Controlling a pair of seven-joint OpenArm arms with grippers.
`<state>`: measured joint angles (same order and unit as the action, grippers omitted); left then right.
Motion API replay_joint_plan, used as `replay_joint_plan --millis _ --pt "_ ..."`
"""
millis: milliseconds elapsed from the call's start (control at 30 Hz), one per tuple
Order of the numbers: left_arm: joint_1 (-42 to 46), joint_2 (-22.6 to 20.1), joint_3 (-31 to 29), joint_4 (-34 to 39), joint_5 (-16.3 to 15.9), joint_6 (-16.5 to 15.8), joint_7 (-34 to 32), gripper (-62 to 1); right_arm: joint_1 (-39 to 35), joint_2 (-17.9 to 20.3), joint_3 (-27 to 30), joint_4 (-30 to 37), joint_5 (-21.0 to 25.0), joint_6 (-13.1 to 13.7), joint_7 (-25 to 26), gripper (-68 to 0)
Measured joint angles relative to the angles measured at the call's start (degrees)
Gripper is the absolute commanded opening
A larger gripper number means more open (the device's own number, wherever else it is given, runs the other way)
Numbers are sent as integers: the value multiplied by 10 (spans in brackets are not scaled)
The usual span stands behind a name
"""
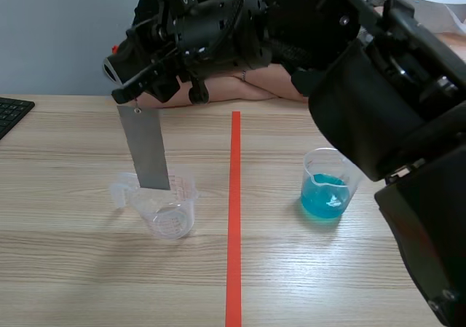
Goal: Do the redox reaction experiment.
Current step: 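Put the plate into the left beaker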
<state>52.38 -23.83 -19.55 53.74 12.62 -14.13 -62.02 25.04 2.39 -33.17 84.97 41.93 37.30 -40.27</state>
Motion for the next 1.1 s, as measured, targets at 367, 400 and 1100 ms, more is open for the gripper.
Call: replay_joint_plan --millis 367,400,1100 --pt "0 0 0 0 0 0 0 -568 0 0 -4 -119 -85 4 121 -660" --pt "0 0 0 0 0 0 0 -568 0 0 -4 -126 -95 4 132 -660" --pt "0 0 0 0 0 0 0 -568 0 0 -33 -146 -126 47 154 -374"
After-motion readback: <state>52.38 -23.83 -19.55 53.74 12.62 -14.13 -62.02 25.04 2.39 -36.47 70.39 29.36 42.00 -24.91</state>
